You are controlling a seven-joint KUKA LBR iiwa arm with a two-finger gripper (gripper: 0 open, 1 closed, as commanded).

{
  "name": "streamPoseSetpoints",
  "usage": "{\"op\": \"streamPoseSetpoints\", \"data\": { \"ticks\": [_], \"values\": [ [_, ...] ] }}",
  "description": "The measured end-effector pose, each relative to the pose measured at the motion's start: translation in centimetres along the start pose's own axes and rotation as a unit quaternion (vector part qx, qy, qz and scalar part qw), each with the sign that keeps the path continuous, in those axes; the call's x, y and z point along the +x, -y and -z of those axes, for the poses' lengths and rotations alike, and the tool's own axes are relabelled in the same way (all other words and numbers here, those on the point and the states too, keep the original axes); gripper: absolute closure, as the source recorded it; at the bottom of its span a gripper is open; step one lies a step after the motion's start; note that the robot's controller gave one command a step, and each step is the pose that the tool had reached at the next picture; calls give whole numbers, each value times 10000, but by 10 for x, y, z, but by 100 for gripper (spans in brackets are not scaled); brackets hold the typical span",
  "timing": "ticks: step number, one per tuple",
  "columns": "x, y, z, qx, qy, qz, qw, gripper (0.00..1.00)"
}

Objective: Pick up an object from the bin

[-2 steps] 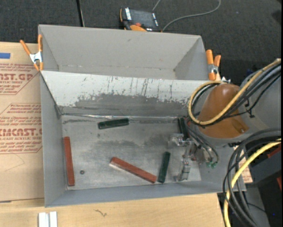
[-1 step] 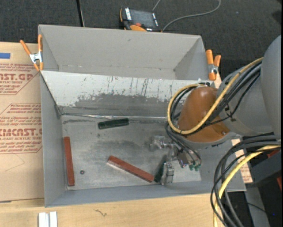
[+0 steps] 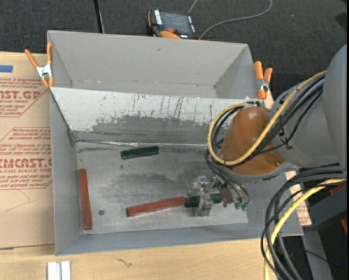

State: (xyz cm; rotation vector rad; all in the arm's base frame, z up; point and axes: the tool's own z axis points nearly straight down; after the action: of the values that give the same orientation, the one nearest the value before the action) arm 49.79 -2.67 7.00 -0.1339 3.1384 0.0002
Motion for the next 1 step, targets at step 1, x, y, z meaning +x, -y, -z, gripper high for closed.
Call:
{"op": "streamPoseSetpoints", "data": {
  "ticks": [1],
  "values": [
    [-43, -12, 126, 6, 56, 168, 9998, 100]
  ]
}}
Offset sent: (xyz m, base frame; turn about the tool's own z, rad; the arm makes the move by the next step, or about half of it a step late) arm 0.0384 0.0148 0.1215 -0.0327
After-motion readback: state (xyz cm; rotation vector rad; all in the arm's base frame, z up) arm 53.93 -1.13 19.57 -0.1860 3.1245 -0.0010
